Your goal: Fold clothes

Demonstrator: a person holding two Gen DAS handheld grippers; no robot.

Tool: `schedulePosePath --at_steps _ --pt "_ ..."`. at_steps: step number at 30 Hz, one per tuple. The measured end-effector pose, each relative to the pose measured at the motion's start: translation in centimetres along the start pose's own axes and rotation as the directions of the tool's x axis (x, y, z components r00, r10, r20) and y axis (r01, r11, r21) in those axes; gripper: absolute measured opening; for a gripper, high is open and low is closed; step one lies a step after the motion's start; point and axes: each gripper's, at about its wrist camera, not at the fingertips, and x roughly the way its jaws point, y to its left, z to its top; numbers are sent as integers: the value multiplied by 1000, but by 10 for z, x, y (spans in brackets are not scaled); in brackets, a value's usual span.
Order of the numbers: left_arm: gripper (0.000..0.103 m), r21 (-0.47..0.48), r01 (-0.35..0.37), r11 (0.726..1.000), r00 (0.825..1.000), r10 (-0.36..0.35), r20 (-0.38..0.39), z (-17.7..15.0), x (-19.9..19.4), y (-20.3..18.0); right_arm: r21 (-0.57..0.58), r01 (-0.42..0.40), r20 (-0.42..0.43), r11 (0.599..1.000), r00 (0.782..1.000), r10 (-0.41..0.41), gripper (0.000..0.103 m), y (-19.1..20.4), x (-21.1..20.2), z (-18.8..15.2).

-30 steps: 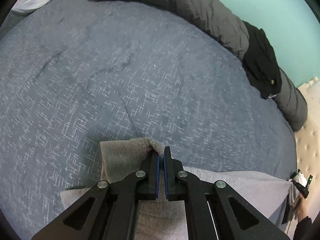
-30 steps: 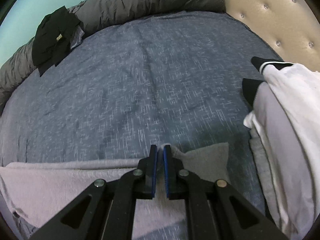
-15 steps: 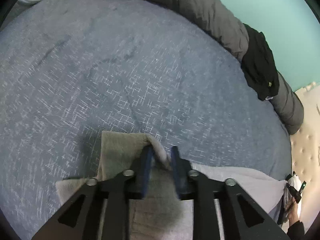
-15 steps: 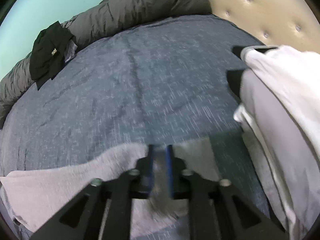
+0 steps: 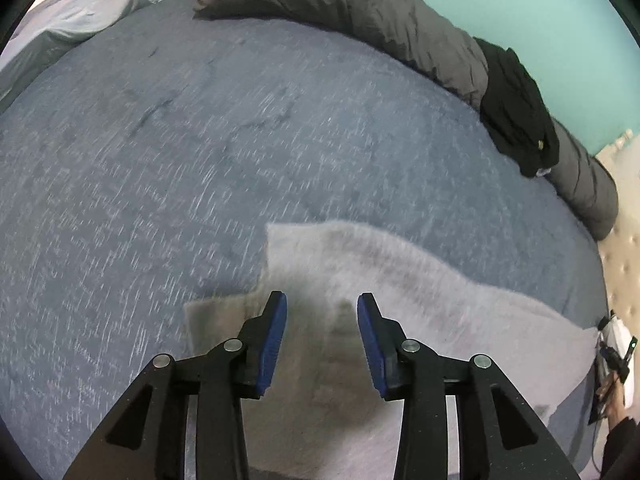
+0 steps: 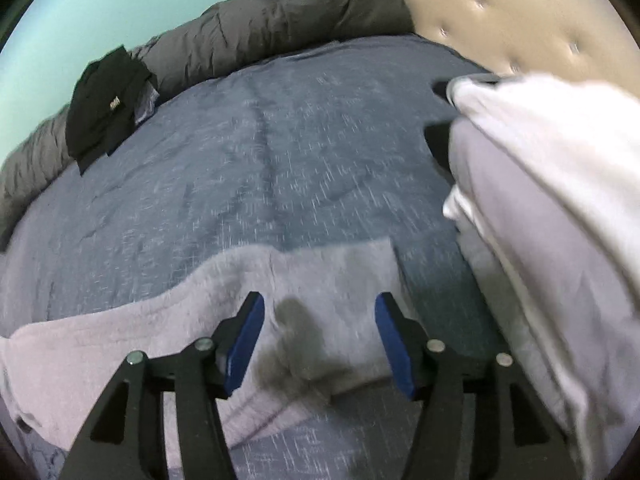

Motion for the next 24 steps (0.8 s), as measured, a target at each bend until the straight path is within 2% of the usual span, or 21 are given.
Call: schedulePosePath --at_steps 5,9,13,15,16,17,21,22,24 --pt "41 -29 8 1000 1000 -8 -10 -16 4 11 73 -93 3 993 996 93 59 -4 -3 -18" --pt "46 -40 16 999 1000 -17 -8 -24 5 12 120 -165 10 979 986 165 58 -5 -5 -31" --pt "50 -38 21 999 1000 -21 -8 -27 4 10 113 -206 -9 972 978 208 52 6 -5 -38" --pt "50 -37 20 999 1000 -21 -7 -29 2 9 113 -217 -11 970 976 219 46 9 -3 -39" --pt "50 -38 21 999 1000 -22 -10 -30 2 10 117 -230 0 966 973 232 39 8 -3 -39" --pt "50 -37 21 999 1000 -21 -12 -29 3 8 130 -239 3 962 971 241 23 7 -1 -40" --pt "50 -37 18 999 1000 -18 -15 -31 4 9 139 -217 11 966 976 217 12 5 0 -40" --pt "50 -37 17 999 1000 -17 -16 -31 4 10 140 -208 21 968 978 207 0 5 -1 -40" --pt "50 -37 17 999 1000 -17 -15 -32 4 9 151 -197 75 969 979 187 1 1 -15 -40"
